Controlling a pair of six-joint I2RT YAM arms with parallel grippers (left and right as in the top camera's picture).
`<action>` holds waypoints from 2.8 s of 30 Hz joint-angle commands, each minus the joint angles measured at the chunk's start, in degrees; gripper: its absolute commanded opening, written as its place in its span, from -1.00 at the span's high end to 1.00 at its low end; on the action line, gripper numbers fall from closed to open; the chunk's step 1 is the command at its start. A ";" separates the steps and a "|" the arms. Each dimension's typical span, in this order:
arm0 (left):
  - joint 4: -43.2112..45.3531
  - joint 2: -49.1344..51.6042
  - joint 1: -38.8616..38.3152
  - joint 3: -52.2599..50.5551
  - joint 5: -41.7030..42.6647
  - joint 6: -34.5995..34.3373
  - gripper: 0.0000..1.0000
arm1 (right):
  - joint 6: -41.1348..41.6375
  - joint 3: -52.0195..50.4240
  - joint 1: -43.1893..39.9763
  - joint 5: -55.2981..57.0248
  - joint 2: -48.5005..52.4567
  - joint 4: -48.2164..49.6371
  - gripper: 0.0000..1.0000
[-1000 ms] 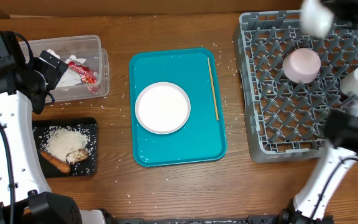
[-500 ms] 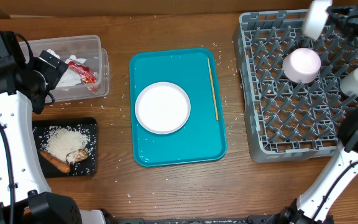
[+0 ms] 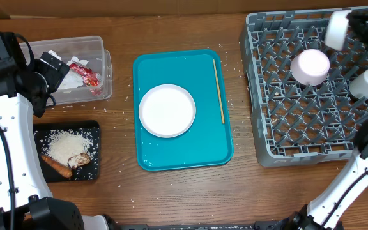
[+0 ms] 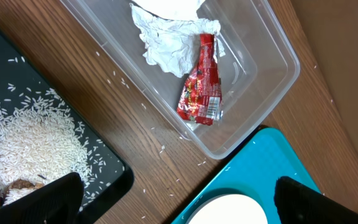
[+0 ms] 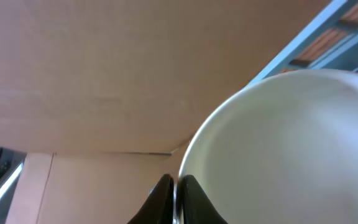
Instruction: Sort waste into correct bins and load items into the dishwasher
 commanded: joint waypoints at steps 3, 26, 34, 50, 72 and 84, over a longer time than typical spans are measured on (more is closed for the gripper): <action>0.09 -0.76 -0.02 1.05 -0.42 -0.37 -1.00 | 0.22 -0.02 -1.11 3.67 -0.42 -2.38 0.70; 0.09 -0.76 -0.02 1.05 -0.42 -0.35 -0.99 | -21.77 22.32 13.53 64.41 -6.34 -30.29 -0.84; 0.09 -0.76 -0.02 1.05 -0.42 -0.35 -0.99 | -33.07 21.62 25.03 89.15 -4.66 -24.35 -1.00; 0.09 -0.76 -0.02 1.05 -0.42 -0.37 -1.00 | -37.20 20.52 23.74 88.06 4.13 -24.13 -0.97; 0.09 -0.76 -0.02 1.05 -0.42 -0.35 -1.00 | -38.32 20.59 23.76 86.47 7.39 -31.39 0.10; 0.09 -0.76 -0.02 1.05 -0.42 -0.37 -0.99 | -35.08 20.98 23.85 86.20 6.75 -33.46 0.80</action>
